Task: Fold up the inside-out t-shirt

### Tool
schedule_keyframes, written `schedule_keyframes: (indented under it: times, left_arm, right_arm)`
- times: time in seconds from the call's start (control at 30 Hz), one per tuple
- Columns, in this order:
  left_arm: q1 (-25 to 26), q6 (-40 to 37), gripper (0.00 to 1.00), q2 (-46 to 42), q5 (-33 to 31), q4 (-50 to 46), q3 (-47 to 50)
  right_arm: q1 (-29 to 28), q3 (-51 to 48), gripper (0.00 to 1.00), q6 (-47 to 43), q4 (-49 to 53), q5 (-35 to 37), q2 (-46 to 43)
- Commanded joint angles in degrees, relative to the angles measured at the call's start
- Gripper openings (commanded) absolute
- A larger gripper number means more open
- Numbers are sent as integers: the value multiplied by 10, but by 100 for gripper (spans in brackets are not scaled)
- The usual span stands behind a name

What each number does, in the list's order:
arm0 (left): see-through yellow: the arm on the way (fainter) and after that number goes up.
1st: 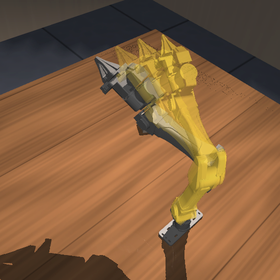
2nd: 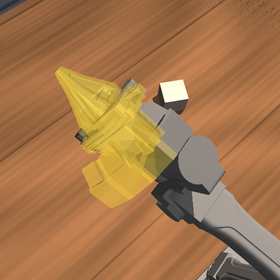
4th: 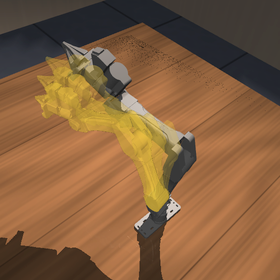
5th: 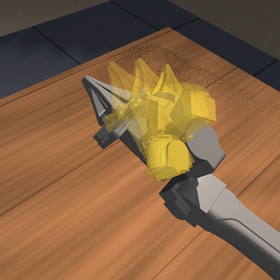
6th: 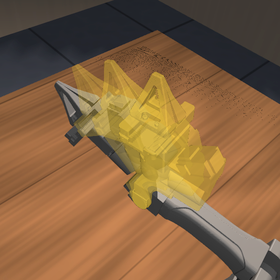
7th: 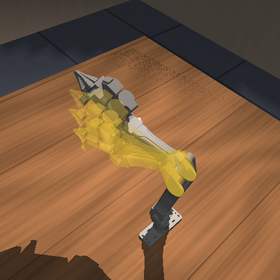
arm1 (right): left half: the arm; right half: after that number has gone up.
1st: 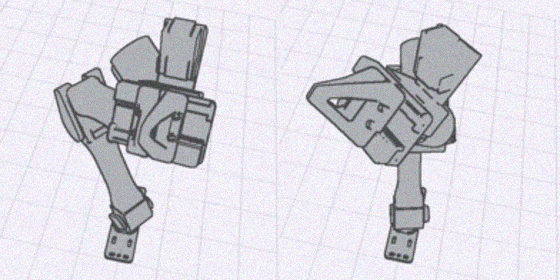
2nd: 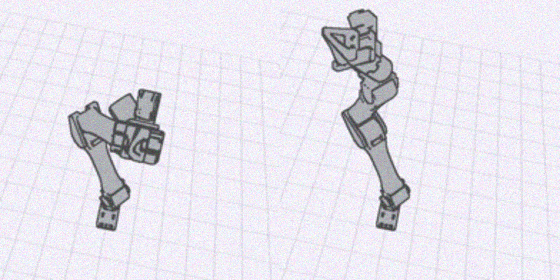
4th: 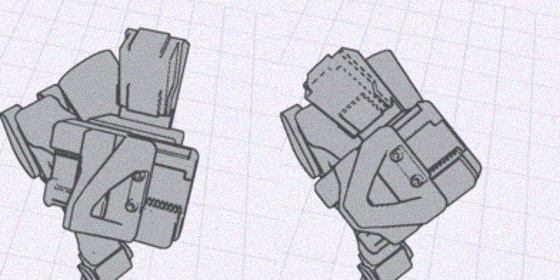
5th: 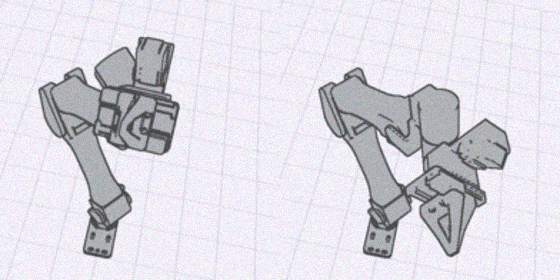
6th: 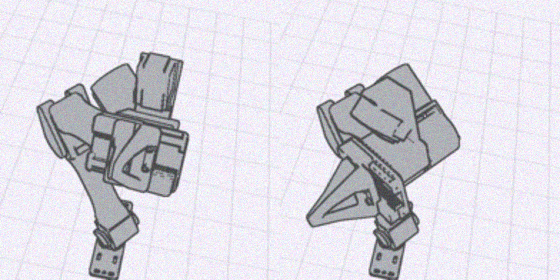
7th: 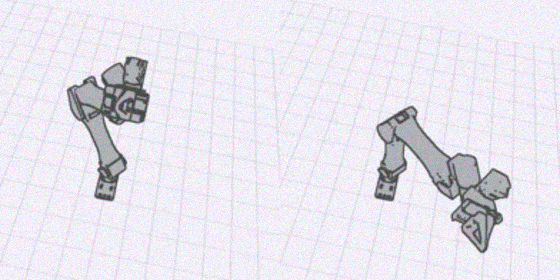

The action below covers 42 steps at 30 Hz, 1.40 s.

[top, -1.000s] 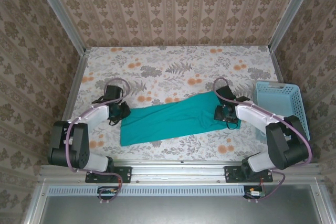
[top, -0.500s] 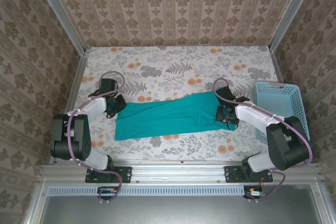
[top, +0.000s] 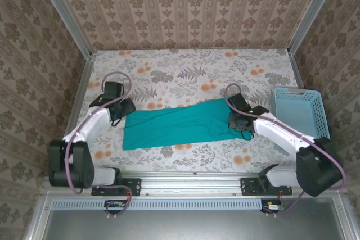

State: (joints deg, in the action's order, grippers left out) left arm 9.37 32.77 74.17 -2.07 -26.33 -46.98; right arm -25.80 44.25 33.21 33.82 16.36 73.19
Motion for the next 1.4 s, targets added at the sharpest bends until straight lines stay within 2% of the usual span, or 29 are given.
schedule_keyframes:
  times: [0.0,0.1,0.27,0.37,0.5,0.67,0.77,0.87,0.97,1.1,1.23,1.37]
  left_arm:
    - [39,27,64,-30,19,8,44]
    - [57,54,65,-15,49,46,67]
    - [41,58,64,50,72,99,87]
    - [9,60,64,79,92,124,103]
    - [-28,64,64,89,91,136,125]
    - [-45,53,69,82,92,123,114]
    - [-41,45,73,63,91,100,90]
    - [-13,35,79,31,63,68,58]
    - [28,31,80,21,49,50,26]
    - [59,46,78,44,65,72,14]
    - [63,58,75,91,89,105,25]
    - [41,60,75,123,89,143,56]
  right_arm:
    - [-19,19,51,-2,-10,-6,-3]
    - [-23,32,51,1,-29,-32,41]
    - [-24,36,44,27,-44,-38,120]
    - [-26,10,35,66,-34,-18,120]
    - [-26,-40,31,108,-16,0,92]
    - [-22,-43,32,118,11,33,41]
    - [-21,-10,38,82,19,42,5]
    - [-21,36,47,39,14,39,-8]
    - [-21,84,50,2,-18,1,32]
    - [-15,146,50,-3,-51,-54,142]
    - [5,167,49,27,-82,-99,227]
    - [32,149,49,57,-84,-86,269]
